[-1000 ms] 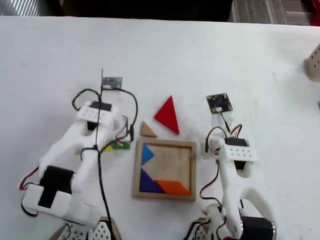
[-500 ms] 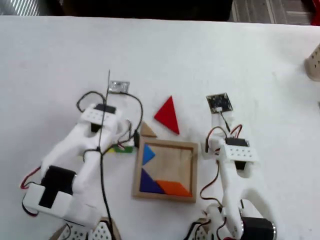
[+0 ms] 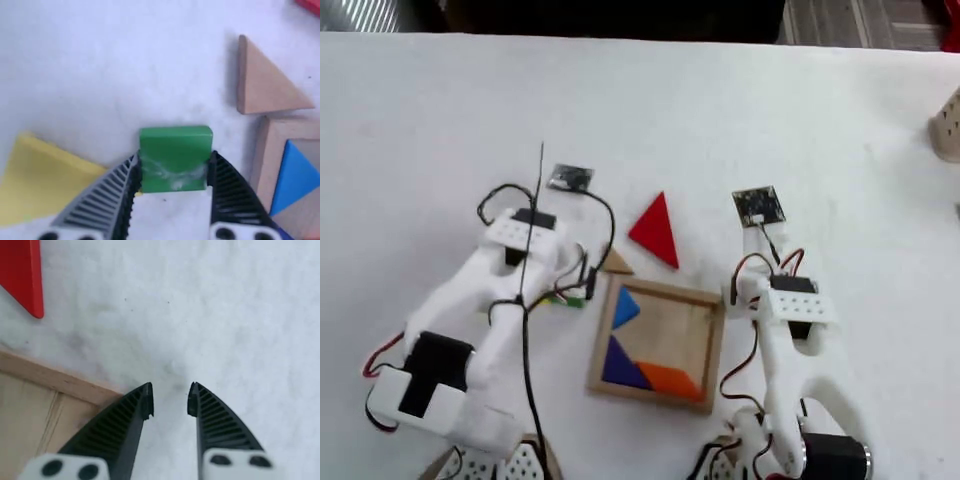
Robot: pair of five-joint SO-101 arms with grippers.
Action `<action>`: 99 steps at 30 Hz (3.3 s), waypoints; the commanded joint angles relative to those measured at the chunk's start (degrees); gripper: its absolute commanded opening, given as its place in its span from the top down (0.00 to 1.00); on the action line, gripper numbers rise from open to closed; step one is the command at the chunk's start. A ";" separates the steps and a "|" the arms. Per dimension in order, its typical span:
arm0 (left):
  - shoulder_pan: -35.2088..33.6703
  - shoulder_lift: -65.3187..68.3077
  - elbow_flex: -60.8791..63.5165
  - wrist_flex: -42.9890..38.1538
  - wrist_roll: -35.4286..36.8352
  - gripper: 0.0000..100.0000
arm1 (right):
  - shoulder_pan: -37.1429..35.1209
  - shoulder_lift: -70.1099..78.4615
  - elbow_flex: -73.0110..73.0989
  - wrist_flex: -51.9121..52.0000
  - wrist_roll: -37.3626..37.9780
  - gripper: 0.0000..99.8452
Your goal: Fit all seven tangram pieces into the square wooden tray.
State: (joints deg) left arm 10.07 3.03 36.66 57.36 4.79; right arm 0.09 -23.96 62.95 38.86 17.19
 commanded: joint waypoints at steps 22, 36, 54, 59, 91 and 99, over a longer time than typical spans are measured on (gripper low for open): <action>24.13 -26.95 11.08 -0.26 4.40 0.98 | 1.10 -0.75 -3.43 1.54 0.70 0.88; 5.05 -36.79 13.19 3.34 -7.21 0.98 | 0.92 -0.75 -3.43 1.54 0.70 0.88; 6.20 -18.68 16.79 -10.46 1.58 0.74 | 0.66 -0.75 -3.43 1.54 0.70 0.88; 6.11 -13.93 13.36 -8.09 1.58 0.74 | 0.66 -0.75 -3.43 1.54 0.70 0.88; -0.92 -11.56 11.34 -6.33 -4.40 0.74 | 0.66 -0.75 -3.34 1.54 0.70 0.88; 0.04 -11.65 10.73 -8.79 -5.80 0.74 | 0.66 -0.75 -3.34 1.54 0.70 0.88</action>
State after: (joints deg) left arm 9.71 -8.22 49.49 50.95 0.04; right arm 0.62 -23.96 62.07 39.91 17.19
